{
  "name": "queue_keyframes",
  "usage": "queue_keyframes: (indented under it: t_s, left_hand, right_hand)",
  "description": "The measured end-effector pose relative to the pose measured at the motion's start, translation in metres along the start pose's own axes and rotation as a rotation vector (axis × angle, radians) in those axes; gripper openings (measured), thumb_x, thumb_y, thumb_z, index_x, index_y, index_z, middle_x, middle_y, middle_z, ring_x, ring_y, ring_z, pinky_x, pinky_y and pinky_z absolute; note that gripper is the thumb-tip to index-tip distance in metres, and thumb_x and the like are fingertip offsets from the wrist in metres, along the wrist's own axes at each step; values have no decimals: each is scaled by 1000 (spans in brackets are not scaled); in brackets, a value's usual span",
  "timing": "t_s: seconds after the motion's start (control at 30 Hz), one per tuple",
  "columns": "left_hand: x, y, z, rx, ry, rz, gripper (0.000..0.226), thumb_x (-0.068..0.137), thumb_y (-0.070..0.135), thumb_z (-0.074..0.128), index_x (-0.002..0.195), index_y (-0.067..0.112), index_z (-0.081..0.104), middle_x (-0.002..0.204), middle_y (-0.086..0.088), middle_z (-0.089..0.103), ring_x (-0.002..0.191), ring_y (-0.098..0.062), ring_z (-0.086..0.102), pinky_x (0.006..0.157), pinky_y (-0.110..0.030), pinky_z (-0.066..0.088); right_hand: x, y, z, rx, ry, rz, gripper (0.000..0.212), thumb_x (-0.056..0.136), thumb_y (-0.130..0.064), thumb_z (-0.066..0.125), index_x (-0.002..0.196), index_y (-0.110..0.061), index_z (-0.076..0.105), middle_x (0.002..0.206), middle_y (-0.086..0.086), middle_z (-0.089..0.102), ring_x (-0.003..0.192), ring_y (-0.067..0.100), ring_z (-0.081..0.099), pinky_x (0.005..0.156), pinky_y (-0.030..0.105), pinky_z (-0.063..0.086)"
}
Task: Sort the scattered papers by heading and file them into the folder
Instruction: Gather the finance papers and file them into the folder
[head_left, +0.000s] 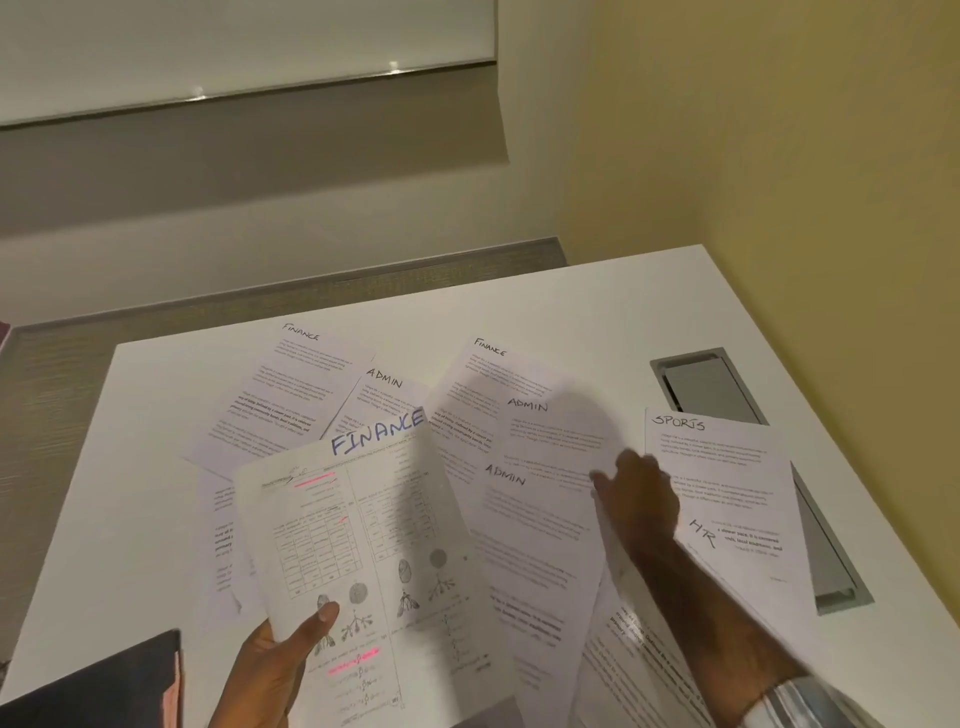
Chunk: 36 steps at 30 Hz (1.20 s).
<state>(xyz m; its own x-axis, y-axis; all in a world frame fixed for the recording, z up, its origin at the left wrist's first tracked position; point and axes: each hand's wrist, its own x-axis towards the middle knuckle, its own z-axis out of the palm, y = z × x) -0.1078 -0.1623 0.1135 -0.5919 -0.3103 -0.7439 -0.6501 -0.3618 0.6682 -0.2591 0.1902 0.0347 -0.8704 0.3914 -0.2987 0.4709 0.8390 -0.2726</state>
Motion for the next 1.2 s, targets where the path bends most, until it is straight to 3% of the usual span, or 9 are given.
queue_keyframes:
  t_s: [0.13,0.3,0.43,0.57,0.77,0.87,0.97,1.1,1.2]
  left_hand:
    - [0,4,6,19,-14,1,41,88,6,70,124,24,61,113,-15,74,110,-43,65,102,-60,46]
    - [-6,10,5,57,-34,15,43,92,3,65,129,22,54,92,0,75,92,-29,66,88,-46,50]
    - [3,1,-9,99,5,59,90,55,42,97,134,24,57,114,-7,72,113,-38,62,107,-57,44]
    - [5,1,-16,82,-18,78,75,41,30,95,109,30,65,90,12,80,111,-34,60,110,-55,40]
    - [7,-3,-24,89,-103,45,116,-1,50,98,108,29,65,90,4,81,98,-29,68,95,-49,51]
    - [7,-1,-21,87,-134,46,94,35,27,104,120,22,65,85,-3,80,92,-29,68,73,-41,58]
    - [9,-7,-19,30,-62,23,53,88,0,70,138,10,55,86,-4,78,89,-29,69,81,-40,53]
    - [4,-11,-14,47,-80,40,27,93,0,64,117,12,64,79,-4,80,66,-19,77,50,-26,58]
    - [-3,-11,-10,48,-96,85,23,93,-3,63,111,10,66,79,-5,79,64,-16,76,48,-21,56]
  right_hand:
    - [50,-48,-1,80,14,-116,50,93,-45,67,125,-8,62,118,14,65,109,32,63,92,44,53]
    - [100,-99,11,25,-57,-130,56,90,-53,67,125,-10,55,127,13,55,121,32,51,98,46,43]
    - [121,-120,22,-18,-71,-7,67,81,-59,74,126,-13,54,130,13,50,121,30,48,95,46,43]
    - [132,-134,31,-69,-84,11,71,74,-58,82,124,-15,55,129,13,52,120,30,50,98,45,41]
    - [144,-141,30,159,-100,74,23,91,-13,62,113,-14,63,118,10,67,113,32,60,99,44,41]
    - [141,-136,15,365,28,-7,28,91,-6,55,116,-8,67,121,14,69,112,36,63,95,39,47]
    - [136,-132,-14,446,154,-216,20,92,-9,54,106,-1,67,107,15,71,94,34,67,71,33,46]
    - [127,-135,-74,466,266,-412,17,95,-16,54,100,-6,67,96,10,72,81,29,65,68,30,46]
    - [111,-136,-132,573,312,-487,9,94,-15,60,91,-11,67,84,4,64,72,21,57,61,24,38]
